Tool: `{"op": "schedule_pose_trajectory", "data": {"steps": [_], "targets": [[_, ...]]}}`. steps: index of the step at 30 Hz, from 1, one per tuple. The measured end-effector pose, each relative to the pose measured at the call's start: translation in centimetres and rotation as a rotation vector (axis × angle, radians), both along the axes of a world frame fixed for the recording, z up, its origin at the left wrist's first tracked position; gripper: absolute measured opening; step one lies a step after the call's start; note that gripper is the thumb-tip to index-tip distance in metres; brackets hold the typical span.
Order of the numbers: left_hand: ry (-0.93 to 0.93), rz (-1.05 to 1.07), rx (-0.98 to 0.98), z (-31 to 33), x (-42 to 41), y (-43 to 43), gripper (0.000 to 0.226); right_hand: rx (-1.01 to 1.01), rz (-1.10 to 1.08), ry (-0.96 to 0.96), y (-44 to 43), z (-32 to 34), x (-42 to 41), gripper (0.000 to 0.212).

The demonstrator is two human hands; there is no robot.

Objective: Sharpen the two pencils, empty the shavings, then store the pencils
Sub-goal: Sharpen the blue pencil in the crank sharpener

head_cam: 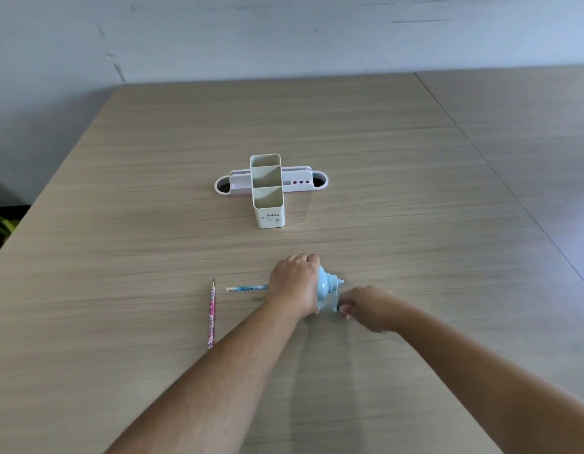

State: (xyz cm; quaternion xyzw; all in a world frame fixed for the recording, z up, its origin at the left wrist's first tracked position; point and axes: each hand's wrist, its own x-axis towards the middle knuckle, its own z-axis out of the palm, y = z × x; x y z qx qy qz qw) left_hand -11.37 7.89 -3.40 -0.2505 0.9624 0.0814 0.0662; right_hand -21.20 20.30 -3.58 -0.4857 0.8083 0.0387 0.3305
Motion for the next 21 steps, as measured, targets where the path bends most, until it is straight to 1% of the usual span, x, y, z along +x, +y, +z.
{"op": "schedule_pose_trajectory", "data": {"steps": [1,2,3,5,6,7,8,10,11,13,15,17,19,20,21], "targets": [[0.001,-0.002,-0.003,0.0,0.0,0.0,0.058,-0.017,0.009,-0.094,0.4,1.4,-0.3,0.025],[0.006,-0.008,-0.013,0.0,0.1,-0.1,0.057,-0.056,0.001,-0.145,0.2,2.9,-0.9,0.029],[0.010,-0.019,-0.025,0.0,0.1,-0.1,0.057,-0.120,-0.033,-0.154,-0.4,4.0,-1.6,0.032],[0.010,-0.034,-0.037,0.1,0.2,-0.1,0.059,-0.255,-0.142,-0.099,-2.6,4.2,-3.2,0.026],[0.007,-0.032,-0.032,0.1,0.2,-0.1,0.061,-0.278,-0.186,-0.040,-3.7,3.3,-3.6,0.021],[0.004,-0.025,-0.027,0.1,0.2,-0.1,0.061,-0.264,-0.215,0.030,-4.5,2.2,-3.5,0.019],[0.001,-0.015,-0.024,0.1,0.2,-0.1,0.060,-0.208,-0.208,0.090,-4.7,0.8,-3.2,0.019],[0.001,0.001,-0.016,0.1,0.0,-0.1,0.058,-0.070,-0.102,0.166,-3.8,-1.4,-1.8,0.023],[0.000,0.003,-0.017,0.1,0.0,0.0,0.059,-0.033,-0.054,0.179,-2.9,-1.9,-1.1,0.025],[-0.008,0.001,-0.022,0.0,0.0,0.0,0.063,-0.043,-0.013,0.149,-1.1,-2.4,-0.5,0.025],[-0.008,-0.011,-0.023,0.2,0.3,0.0,0.072,-0.090,-0.070,0.043,-0.1,-2.0,-0.8,0.026],[-0.013,-0.034,-0.009,0.6,0.6,-0.1,0.095,-0.130,-0.211,-0.053,0.3,-0.9,-1.7,0.028],[-0.014,-0.052,-0.006,1.4,1.2,-0.4,0.118,-0.156,-0.280,-0.067,0.0,0.6,-2.4,0.030],[-0.012,-0.055,-0.015,2.0,1.5,-0.8,0.122,-0.165,-0.277,-0.057,-0.4,1.4,-2.7,0.030],[-0.013,-0.051,-0.020,2.5,1.9,-1.2,0.122,-0.187,-0.267,-0.045,-1.0,2.3,-2.8,0.029]]}}
